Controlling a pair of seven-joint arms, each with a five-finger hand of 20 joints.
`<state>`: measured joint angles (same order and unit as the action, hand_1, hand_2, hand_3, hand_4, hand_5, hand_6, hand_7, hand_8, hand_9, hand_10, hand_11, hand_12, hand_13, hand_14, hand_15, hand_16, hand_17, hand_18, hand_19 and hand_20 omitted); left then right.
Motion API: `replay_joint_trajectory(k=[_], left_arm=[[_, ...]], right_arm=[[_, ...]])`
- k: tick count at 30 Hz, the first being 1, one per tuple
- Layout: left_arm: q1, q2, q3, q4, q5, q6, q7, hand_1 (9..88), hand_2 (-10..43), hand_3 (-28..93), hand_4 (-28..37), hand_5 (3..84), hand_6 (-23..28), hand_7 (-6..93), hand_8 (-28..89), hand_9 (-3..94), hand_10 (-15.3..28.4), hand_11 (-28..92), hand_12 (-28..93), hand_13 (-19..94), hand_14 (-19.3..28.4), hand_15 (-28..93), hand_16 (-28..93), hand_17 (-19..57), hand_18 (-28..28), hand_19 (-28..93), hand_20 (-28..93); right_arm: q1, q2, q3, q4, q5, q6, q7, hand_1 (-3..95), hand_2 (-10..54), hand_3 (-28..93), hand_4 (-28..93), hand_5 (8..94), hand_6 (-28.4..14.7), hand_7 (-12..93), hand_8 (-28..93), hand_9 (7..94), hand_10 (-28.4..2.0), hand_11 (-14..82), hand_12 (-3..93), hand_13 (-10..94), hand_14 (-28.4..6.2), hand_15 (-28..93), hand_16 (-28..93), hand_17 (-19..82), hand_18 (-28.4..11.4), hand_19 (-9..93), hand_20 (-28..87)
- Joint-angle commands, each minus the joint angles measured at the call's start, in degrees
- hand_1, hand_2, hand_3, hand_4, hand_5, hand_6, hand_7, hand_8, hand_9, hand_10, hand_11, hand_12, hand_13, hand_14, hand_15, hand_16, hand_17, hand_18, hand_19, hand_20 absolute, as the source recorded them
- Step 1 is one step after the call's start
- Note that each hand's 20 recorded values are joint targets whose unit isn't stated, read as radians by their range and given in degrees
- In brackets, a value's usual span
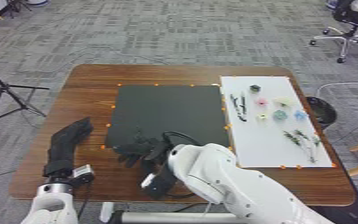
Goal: Arrange flowers
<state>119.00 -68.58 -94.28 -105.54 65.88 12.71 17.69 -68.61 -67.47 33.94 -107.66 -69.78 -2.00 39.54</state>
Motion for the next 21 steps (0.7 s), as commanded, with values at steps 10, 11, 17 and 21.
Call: replay_joint_trajectory(k=[10, 11, 17, 21], left_arm=[[-1.3, -0.71, 0.02, 1.22, -0.86, -0.50, -0.27, 17.4, 14.2, 71, -28.3, 49.5, 5.1, 10.4, -7, 45.1, 13.6, 18, 11, 38, 16.9, 19, 2, 5.1, 12.4, 12, 17], [-1.1, -0.77, -0.11, 1.14, -0.87, -0.47, -0.27, 17.4, 14.2, 71, -28.3, 49.5, 5.1, 10.4, -7, 45.0, 13.6, 18, 11, 38, 16.9, 19, 2, 5.1, 12.5, 12, 17], [-0.8, -0.77, -0.35, 1.04, -0.94, -0.55, -0.18, 17.4, 14.2, 72, -28.3, 49.4, 5.2, 10.1, -7, 44.8, 13.6, 18, 11, 38, 16.6, 19, 2, 5.0, 12.4, 12, 17], [-0.8, -0.77, -0.32, 0.87, -0.93, -0.51, -0.06, 17.4, 14.3, 71, -28.3, 49.2, 5.1, 10.1, -7, 44.6, 13.6, 17, 11, 38, 16.7, 18, 3, 5.0, 12.4, 12, 17]], right_arm=[[2.0, -4.4, 0.9, 6.4, 0.5, 1.2, -2.9, 26.3, 15.3, 38, -4, 52.1, -3.6, 6, -7, 55.8, -12.3, 6.6, 5.2, 79, -11.7, 64, 32, 36, -26.6, 77, 53], [2.2, -4.4, 1.0, 6.6, -0.2, 1.0, -3.1, 26.1, 15.4, 38, -4, 52.1, -3.8, 6, -7, 55.7, -12.4, 6.6, 5.2, 79, -11.7, 64, 32, 36, -26.6, 77, 53], [4.0, -3.2, 0.3, 7.4, -3.0, 1.3, -4.7, 24.6, 15.1, 40, -5, 53.8, -4.5, 6, -8, 56.5, -12.9, 6.8, 5.4, 79, -11.6, 67, 31, 36, -26.5, 76, 52], [4.8, -2.7, -0.2, 7.0, -4.7, 1.5, -5.4, 24.2, 14.8, 41, -5, 54.2, -5.0, 6, -7, 56.8, -13.4, 6.9, 5.6, 79, -11.5, 68, 32, 36, -26.7, 77, 53]])
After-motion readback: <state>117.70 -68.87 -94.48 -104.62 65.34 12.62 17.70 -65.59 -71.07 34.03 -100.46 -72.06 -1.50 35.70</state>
